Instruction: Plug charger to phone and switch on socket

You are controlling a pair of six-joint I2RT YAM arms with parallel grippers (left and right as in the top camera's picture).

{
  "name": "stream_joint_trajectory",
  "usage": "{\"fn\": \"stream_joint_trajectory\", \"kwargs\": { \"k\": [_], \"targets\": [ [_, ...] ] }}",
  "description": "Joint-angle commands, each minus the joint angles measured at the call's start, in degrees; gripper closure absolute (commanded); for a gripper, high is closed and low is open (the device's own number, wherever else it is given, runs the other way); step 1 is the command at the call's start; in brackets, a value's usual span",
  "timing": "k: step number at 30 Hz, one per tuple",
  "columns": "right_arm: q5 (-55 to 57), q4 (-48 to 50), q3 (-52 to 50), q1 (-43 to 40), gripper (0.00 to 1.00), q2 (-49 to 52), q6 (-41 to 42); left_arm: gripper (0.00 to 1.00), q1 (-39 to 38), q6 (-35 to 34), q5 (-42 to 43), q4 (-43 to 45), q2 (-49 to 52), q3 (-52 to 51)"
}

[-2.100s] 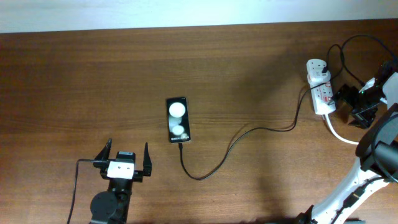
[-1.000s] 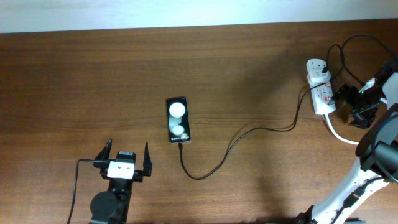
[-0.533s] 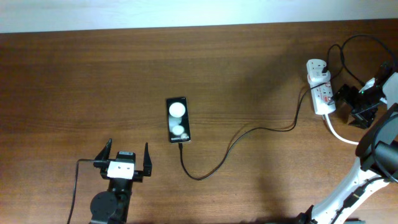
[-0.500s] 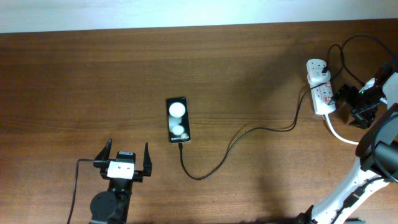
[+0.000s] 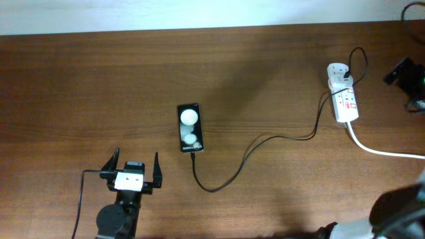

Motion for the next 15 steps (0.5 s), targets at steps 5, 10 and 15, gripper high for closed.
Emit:
{"fn": "stream_joint_trajectory", "kwargs": {
  "k": [5, 10, 15],
  "targets": [
    [0.1, -0.1, 0.6, 1.2, 0.01, -9.7, -0.4, 0.01, 0.3, 0.7, 0.6, -0.3, -0.5, -0.1],
    [7.9, -2.0, 0.3, 13.1, 0.01, -9.9, -2.8, 0.01, 0.3, 0.7, 0.6, -0.3, -0.5, -0.1],
    [12.9, 1.7, -12.7, 26.9, 0.01, -10.1, -7.3, 0.01, 0.3, 0.7, 0.6, -0.3, -0.5, -0.1]
  ]
}}
